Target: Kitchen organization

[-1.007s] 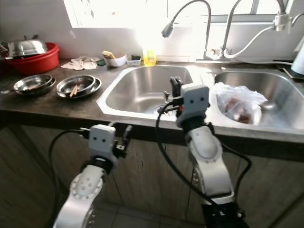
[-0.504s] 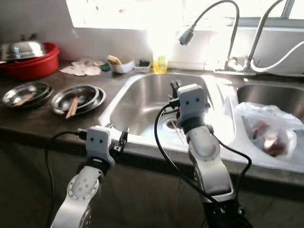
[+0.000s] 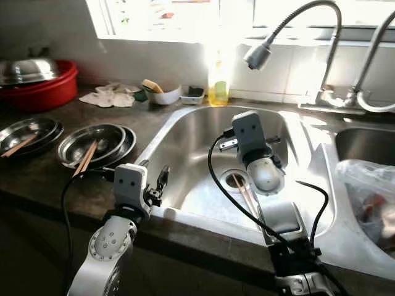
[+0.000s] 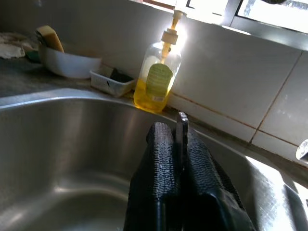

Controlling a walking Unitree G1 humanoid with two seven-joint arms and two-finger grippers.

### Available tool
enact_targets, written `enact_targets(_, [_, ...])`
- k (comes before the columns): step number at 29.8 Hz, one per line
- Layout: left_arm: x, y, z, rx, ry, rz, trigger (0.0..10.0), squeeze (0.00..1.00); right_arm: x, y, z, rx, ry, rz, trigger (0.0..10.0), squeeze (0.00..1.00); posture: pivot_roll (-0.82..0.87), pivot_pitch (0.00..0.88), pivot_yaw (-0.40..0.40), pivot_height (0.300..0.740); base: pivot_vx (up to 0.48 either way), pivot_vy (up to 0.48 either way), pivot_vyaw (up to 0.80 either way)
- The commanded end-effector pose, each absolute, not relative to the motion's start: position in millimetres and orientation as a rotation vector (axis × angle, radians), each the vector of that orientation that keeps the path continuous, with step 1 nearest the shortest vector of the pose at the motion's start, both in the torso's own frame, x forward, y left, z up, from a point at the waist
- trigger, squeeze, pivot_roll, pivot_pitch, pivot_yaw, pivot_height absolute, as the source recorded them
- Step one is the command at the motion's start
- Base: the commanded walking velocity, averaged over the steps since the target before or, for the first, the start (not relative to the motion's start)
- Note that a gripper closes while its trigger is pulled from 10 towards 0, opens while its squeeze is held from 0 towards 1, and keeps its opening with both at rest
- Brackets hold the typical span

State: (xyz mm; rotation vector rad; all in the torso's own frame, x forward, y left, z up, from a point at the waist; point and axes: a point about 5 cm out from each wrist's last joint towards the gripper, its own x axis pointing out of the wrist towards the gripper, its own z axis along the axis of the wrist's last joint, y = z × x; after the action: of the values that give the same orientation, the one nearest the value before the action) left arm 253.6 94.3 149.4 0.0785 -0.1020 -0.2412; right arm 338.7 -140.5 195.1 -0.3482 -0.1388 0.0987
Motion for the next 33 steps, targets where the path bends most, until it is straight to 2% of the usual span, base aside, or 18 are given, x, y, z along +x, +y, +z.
enact_targets(1, [251.7, 93.5, 151.8, 0.076, -0.107, -0.252, 10.0, 0.00, 345.4, -146.6, 194.5, -0.373, -0.107, 0.073, 10.0, 0.00, 0.04, 0.014, 0.010, 0.740, 0.000, 0.000, 0.00])
enact_targets(11, [247.6, 93.8, 150.4, 0.079, -0.096, -0.249, 10.0, 0.00, 359.0, -159.1, 172.8, -0.461, 0.041, 0.029, 10.0, 0.00, 0.05, 0.032, 0.005, 0.740, 0.000, 0.000, 0.00])
enact_targets(12, [246.9, 93.0, 150.6, 0.077, -0.096, -0.251, 10.0, 0.00, 360.3, -160.1, 168.3, -0.475, 0.064, 0.029, 10.0, 0.12, 0.05, 0.032, 0.005, 0.740, 0.000, 0.000, 0.00])
enact_targets(13, [246.6, 92.4, 150.4, 0.077, -0.095, -0.252, 10.0, 0.00, 360.8, -160.8, 166.4, -0.482, 0.073, 0.028, 10.0, 0.96, 0.05, 0.032, 0.005, 0.740, 0.000, 0.000, 0.00])
enact_targets(15, [245.9, 91.5, 149.7, 0.076, -0.091, -0.255, 10.0, 0.00, 361.5, -162.1, 164.9, -0.489, 0.074, 0.017, 10.0, 1.00, 0.05, 0.034, 0.006, 0.740, 0.000, 0.000, 0.00])
enact_targets(24, [247.1, 90.1, 149.1, 0.075, -0.088, -0.260, 10.0, 0.00, 359.8, -160.0, 164.9, -0.457, 0.045, 0.005, 10.0, 1.00, 0.04, 0.029, 0.011, 0.740, 0.000, 0.000, 0.00])
enact_targets(25, [247.8, 90.3, 149.1, 0.076, -0.088, -0.259, 10.0, 0.00, 358.7, -159.3, 166.5, -0.432, 0.022, -0.003, 10.0, 0.00, 0.04, 0.028, 0.011, 0.740, 0.000, 0.000, 0.00])
enact_targets(33, [249.1, 91.4, 149.6, 0.079, -0.092, -0.255, 10.0, 0.00, 340.8, -146.3, 180.9, -0.311, -0.122, 0.023, 10.0, 0.00, 0.04, 0.020, 0.016, 0.740, 0.000, 0.000, 0.00])
